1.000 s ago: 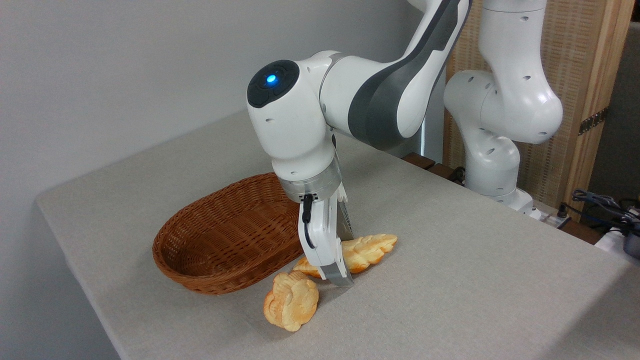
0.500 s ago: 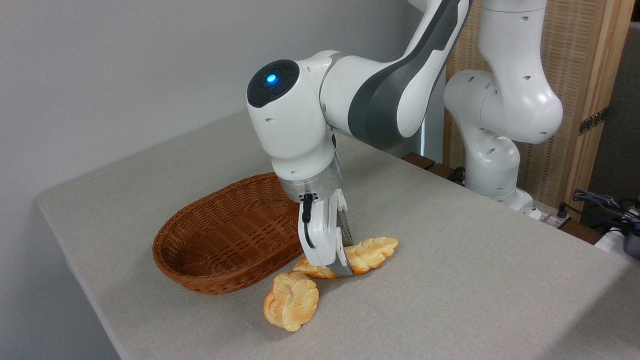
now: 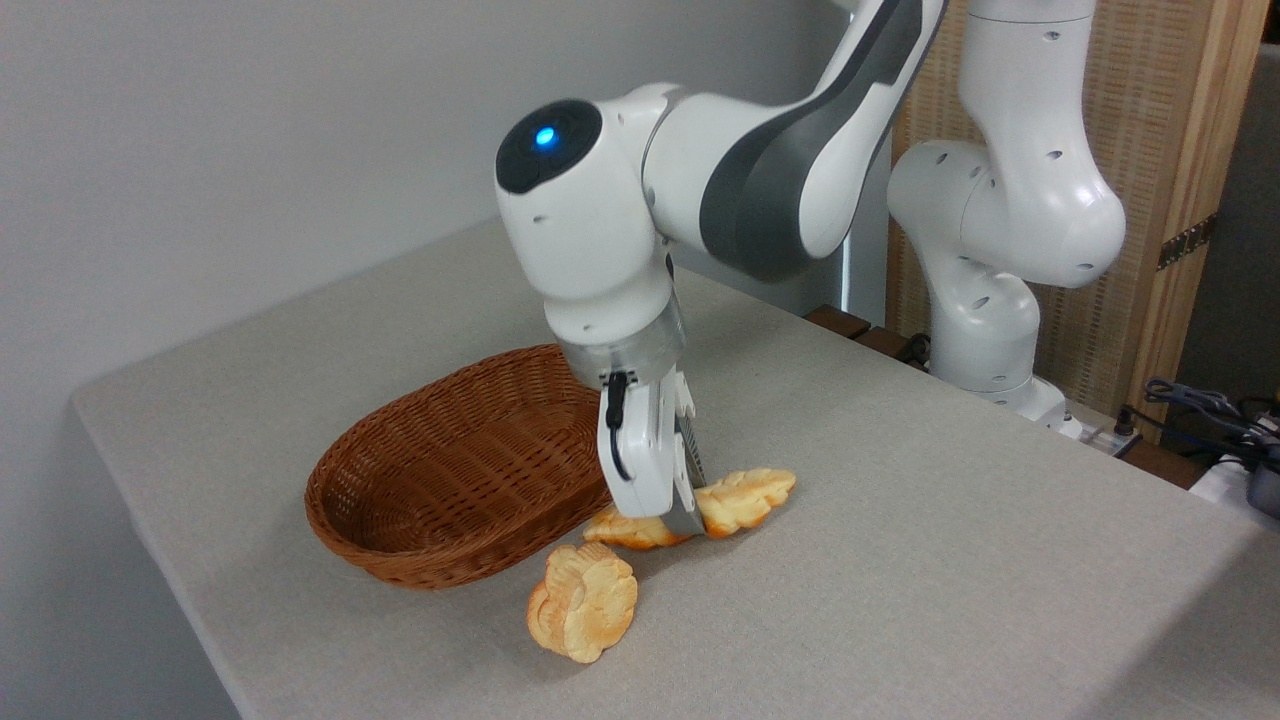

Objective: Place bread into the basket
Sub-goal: 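Lift the roll and carry it over the wicker basket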

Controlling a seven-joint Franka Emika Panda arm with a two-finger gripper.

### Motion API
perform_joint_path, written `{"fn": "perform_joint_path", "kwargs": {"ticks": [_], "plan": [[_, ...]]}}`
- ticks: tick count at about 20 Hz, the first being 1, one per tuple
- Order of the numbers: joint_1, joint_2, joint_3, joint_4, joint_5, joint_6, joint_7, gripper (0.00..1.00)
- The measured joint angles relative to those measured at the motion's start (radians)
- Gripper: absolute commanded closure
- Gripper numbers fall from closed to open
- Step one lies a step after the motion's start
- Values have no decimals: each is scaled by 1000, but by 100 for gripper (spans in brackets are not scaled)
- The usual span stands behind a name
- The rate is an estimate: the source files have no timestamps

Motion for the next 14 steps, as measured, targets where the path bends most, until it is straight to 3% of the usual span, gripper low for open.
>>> {"fn": "perform_joint_path", "kwargs": {"ticks": [9,14], "plan": [[12,-108,66,77,1,-135,1,68],[5,-111,0,143,0,-136,-27,68]]}}
